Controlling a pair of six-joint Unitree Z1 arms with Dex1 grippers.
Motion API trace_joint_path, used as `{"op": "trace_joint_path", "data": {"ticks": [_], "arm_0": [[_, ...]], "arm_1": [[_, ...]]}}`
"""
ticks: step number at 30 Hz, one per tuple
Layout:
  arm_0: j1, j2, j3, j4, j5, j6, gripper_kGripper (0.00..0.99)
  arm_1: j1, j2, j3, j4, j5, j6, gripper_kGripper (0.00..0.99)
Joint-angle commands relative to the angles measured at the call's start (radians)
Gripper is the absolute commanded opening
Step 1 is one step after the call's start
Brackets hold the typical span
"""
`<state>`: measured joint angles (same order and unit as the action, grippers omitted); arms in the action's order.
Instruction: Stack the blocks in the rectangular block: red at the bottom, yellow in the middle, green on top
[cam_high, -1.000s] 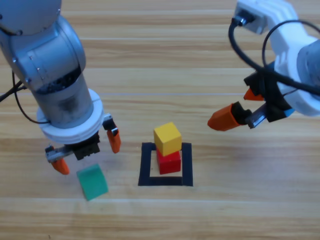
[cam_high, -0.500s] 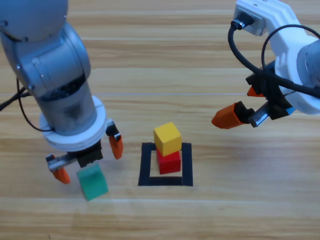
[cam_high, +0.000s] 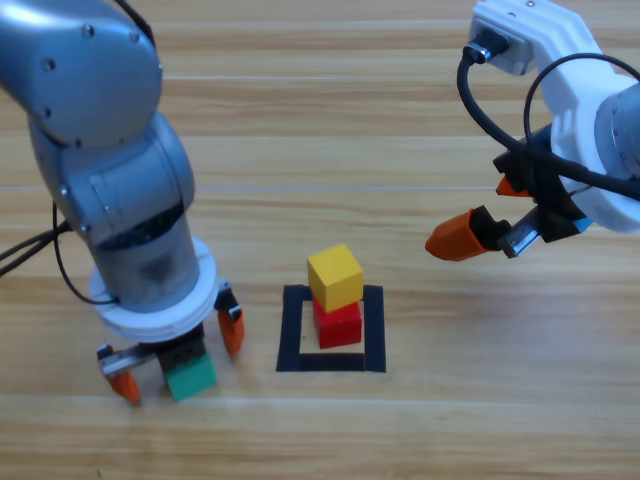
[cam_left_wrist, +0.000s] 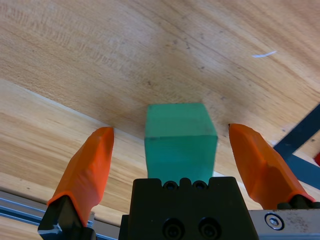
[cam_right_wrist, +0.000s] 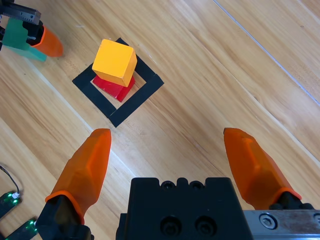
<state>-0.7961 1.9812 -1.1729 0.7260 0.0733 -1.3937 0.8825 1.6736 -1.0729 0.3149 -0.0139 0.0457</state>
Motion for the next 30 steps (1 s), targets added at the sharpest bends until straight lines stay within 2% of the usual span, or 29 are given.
{"op": "trace_joint_path", "data": {"ticks": [1,4,10,13,14,16,18,23,30], "arm_0": [[-0.018,0.067,0.015,-0.036,-0.021,0.019,0.943],[-0.018,0.079,0.018,-0.05,-0.029,0.03,0.842],[-0.018,0.091,0.012,-0.05,-0.041,0.076,0.46],[-0.018,0.087,-0.07,0.044,-0.027,0.13,0.224],[-0.018,0.077,-0.125,0.107,0.002,0.165,0.13],[-0.018,0.041,-0.209,0.179,0.042,0.243,0.028],[-0.018,-0.012,-0.281,0.227,0.063,0.344,0.008],[-0.005,-0.15,-0.358,0.263,0.068,0.533,0.0],[-0.003,-0.153,-0.467,0.306,-0.017,0.69,0.0]], "arm_1": [[-0.027,0.037,0.027,0.012,-0.006,0.0,0.986],[-0.027,0.037,0.027,0.012,-0.006,0.0,0.988],[-0.027,0.037,0.027,0.012,-0.008,0.0,0.986],[-0.027,0.037,0.028,0.012,-0.008,0.0,0.986],[-0.027,0.037,0.028,0.012,-0.008,0.0,0.986],[-0.027,0.035,0.028,0.012,-0.008,0.0,0.986],[-0.027,0.037,0.03,0.012,-0.008,0.0,0.988],[-0.027,0.037,0.03,0.012,-0.008,0.0,0.986],[-0.027,0.021,0.036,0.012,-0.011,0.0,0.988]]}}
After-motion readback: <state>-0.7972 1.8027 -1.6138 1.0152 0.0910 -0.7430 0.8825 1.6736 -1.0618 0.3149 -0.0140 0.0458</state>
